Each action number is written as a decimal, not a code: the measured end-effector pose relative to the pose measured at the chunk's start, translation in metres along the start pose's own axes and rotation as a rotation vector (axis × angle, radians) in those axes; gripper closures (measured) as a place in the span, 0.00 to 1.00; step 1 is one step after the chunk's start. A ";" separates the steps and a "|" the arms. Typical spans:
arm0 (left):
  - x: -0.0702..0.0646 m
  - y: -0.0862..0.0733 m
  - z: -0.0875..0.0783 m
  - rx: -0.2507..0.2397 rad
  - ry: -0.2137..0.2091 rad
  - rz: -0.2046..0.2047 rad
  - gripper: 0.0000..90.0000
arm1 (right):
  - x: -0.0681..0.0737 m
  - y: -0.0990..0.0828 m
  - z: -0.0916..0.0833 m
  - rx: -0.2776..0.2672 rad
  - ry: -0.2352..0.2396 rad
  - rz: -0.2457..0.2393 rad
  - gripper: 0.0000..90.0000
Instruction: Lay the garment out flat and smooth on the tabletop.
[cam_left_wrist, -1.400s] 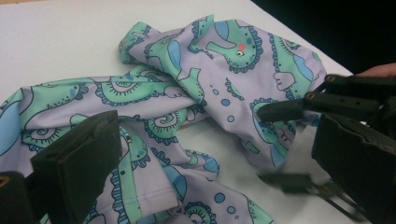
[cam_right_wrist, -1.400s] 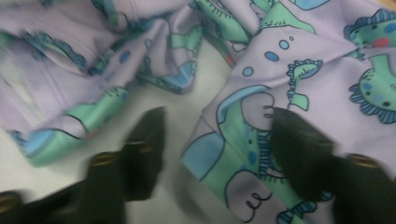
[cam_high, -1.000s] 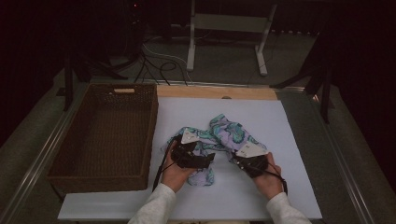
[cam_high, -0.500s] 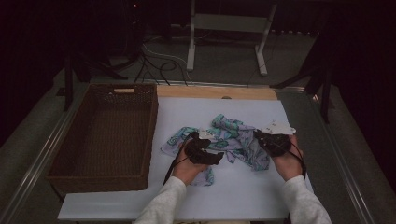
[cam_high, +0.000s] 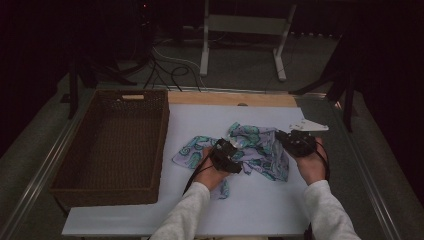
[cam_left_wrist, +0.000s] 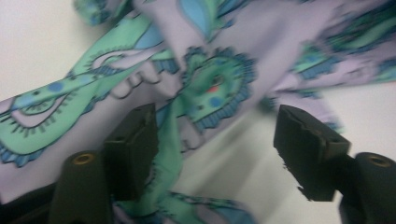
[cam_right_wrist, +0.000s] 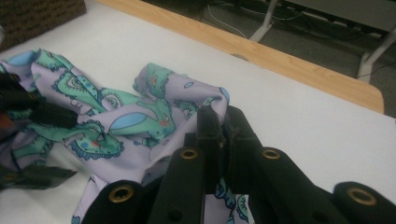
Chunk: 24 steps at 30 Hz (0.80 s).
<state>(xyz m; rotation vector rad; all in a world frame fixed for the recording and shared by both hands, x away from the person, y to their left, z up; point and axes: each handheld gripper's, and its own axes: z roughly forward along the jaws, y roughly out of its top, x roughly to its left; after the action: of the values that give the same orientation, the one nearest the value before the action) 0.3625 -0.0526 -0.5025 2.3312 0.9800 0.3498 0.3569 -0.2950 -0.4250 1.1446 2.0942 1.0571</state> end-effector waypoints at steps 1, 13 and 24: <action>0.001 0.000 0.002 0.015 0.010 -0.001 0.40 | -0.001 0.000 0.000 -0.003 0.004 0.009 0.96; -0.013 -0.016 -0.022 0.045 -0.171 0.095 0.99 | -0.015 0.010 0.004 0.002 -0.014 0.040 0.96; -0.036 -0.023 -0.047 0.021 -0.231 0.221 0.98 | -0.029 0.005 0.022 0.068 -0.063 0.123 0.80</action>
<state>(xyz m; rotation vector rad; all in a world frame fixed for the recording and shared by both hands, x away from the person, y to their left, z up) 0.3036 -0.0458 -0.4797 2.4395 0.6206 0.1518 0.3901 -0.3102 -0.4313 1.3370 2.0468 0.9985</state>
